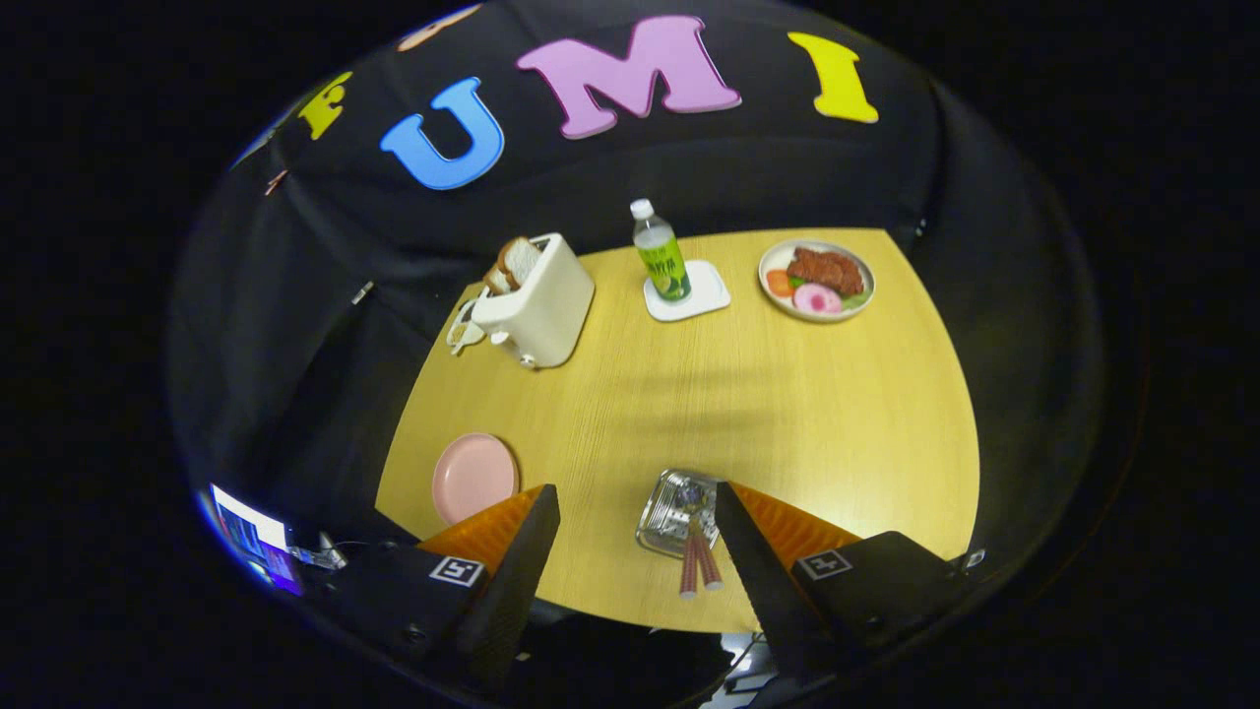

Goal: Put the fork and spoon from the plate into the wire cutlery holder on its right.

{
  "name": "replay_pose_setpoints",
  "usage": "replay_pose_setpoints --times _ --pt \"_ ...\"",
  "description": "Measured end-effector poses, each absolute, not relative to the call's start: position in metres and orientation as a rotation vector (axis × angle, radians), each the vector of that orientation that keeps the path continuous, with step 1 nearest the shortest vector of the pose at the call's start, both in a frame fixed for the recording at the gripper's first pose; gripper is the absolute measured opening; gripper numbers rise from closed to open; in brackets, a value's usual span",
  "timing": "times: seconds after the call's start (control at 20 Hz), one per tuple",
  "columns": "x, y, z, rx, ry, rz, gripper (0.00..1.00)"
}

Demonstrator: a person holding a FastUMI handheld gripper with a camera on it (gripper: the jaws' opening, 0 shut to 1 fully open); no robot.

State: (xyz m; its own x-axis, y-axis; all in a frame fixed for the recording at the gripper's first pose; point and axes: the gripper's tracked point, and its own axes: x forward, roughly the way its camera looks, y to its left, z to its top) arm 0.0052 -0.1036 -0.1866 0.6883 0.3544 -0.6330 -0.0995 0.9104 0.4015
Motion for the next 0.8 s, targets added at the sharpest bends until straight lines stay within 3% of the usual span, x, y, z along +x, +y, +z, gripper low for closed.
replay_pose_setpoints --times 0.4,0.8 --pt "0.006 -0.143 -0.061 0.283 0.24 0.211 0.99" --pt "-0.018 -0.163 0.001 0.178 -0.009 0.218 0.99"
